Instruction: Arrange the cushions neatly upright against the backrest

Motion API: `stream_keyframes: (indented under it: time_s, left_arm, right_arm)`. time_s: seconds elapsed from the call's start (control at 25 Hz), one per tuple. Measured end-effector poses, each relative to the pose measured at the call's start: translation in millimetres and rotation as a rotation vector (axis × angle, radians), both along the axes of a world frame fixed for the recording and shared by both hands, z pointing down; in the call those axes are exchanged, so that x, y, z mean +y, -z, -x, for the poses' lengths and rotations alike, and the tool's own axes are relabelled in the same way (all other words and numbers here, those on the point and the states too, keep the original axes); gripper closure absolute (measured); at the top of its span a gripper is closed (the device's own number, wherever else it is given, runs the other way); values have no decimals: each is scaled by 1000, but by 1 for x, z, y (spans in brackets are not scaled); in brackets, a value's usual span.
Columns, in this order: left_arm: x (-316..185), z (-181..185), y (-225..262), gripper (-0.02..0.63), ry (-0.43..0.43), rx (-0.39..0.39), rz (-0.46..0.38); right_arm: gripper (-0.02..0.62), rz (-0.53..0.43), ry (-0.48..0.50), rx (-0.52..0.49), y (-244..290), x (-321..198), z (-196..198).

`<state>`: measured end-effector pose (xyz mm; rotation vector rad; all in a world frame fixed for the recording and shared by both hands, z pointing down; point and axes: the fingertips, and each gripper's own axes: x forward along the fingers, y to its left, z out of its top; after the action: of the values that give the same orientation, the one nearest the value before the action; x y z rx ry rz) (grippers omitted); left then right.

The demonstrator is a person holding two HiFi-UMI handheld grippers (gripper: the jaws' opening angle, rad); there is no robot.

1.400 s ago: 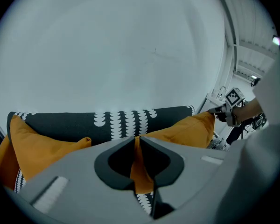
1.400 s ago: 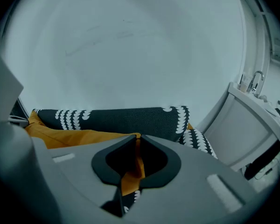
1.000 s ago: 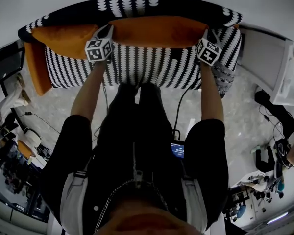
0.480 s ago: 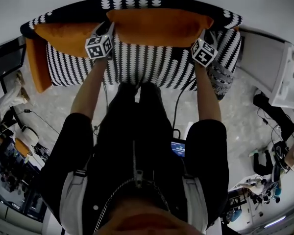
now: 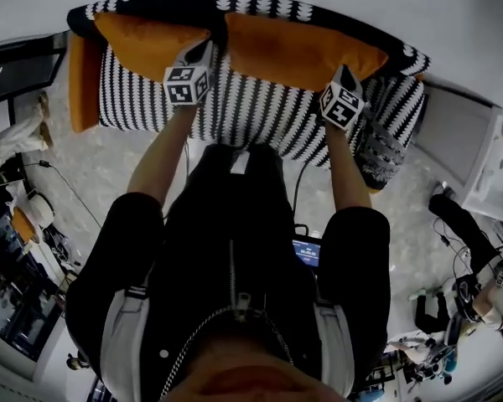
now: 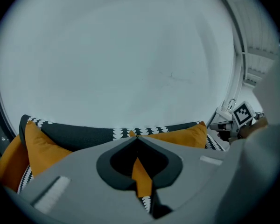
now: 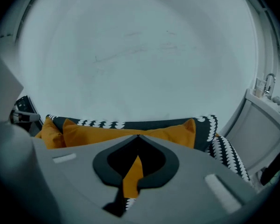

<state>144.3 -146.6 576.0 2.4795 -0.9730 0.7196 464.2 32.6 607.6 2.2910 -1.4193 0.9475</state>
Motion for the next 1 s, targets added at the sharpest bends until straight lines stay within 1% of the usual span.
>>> stream_keyframes:
  time_s: [0.24, 0.4, 0.52, 0.72, 0.88, 1.0]
  left_arm:
    - [2, 45, 12, 597, -1, 4, -6]
    - [-2, 74, 14, 596, -6, 17, -12]
    - [-6, 105, 13, 596, 3, 33, -18]
    - [-41, 176, 13, 596, -2, 45, -35]
    - [-80, 237, 9, 597, -61, 31, -68]
    - [-104, 278, 9, 597, -119, 19, -89]
  right_arm:
    - [592, -29, 154, -25, 9, -34, 81]
    - [592, -48, 213, -49, 13, -54, 131]
    - [592, -49, 226, -65, 15, -64, 173]
    - [592, -55, 234, -85, 23, -100, 260]
    - [592, -52, 238, -71, 26, -135, 331]
    - [592, -52, 194, -76, 25, -154, 370]
